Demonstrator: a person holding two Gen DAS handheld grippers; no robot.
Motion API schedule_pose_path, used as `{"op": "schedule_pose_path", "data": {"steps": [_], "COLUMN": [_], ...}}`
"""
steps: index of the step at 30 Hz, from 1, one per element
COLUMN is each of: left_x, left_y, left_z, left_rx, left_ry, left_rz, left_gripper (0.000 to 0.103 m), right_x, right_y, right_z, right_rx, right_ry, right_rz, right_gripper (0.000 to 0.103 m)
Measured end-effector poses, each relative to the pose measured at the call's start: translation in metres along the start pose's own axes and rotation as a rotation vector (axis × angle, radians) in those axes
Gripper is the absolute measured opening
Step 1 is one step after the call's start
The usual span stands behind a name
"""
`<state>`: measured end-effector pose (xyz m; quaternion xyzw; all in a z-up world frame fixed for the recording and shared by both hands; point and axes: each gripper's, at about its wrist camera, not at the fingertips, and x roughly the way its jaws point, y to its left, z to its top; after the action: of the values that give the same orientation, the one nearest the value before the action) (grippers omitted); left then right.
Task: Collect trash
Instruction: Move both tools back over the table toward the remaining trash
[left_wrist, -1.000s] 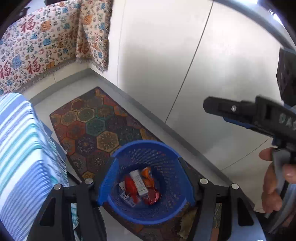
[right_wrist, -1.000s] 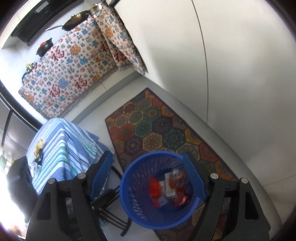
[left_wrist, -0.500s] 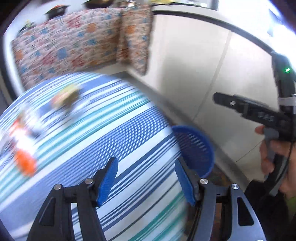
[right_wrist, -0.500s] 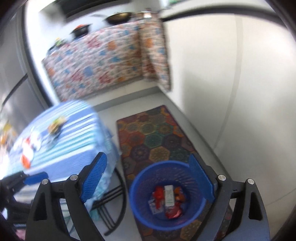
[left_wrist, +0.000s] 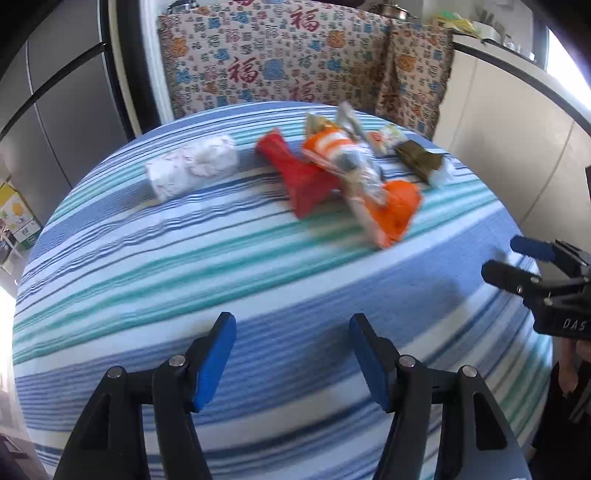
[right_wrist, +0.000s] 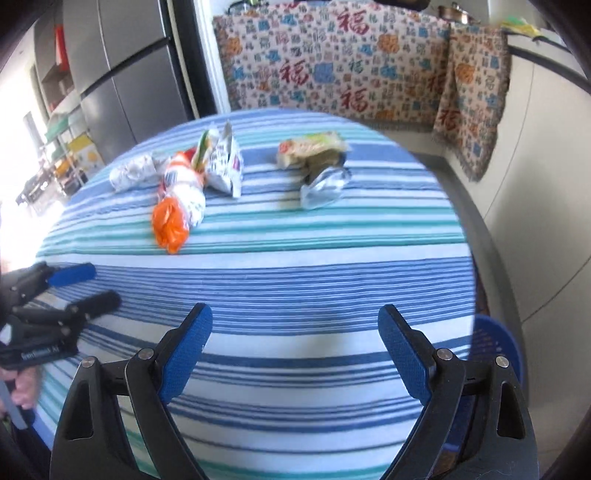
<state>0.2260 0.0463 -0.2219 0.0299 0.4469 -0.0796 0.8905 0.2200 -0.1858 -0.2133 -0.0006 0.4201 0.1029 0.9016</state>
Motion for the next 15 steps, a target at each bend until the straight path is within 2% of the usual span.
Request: {"op": "schedule_pose_path", "data": {"steps": [3, 9, 15], "left_x": [0.006, 0.018, 0.021], "left_y": [0.011, 0.02, 0.02], "left_z": [0.007, 0.016, 0.016], "left_rx": [-0.004, -0.02, -0.022], "left_ry": [-0.006, -0.015, -0.02], "left_rz": [0.019, 0.041, 0.036], "left_gripper": [0.067, 0.084, 0.085], "right_x": [0.022, 0.042, 0.045], "right_y": [0.005, 0.011, 0.011], "right_z": [0.004, 0.022, 0.024], "right_rx": [0.019, 0.02, 0.034], "right_ry": [0.047, 0.063, 0.048], "right_rz": [-0.029, -0.1, -0.11], "right_gripper": [0.093, 0.097, 0.1]}}
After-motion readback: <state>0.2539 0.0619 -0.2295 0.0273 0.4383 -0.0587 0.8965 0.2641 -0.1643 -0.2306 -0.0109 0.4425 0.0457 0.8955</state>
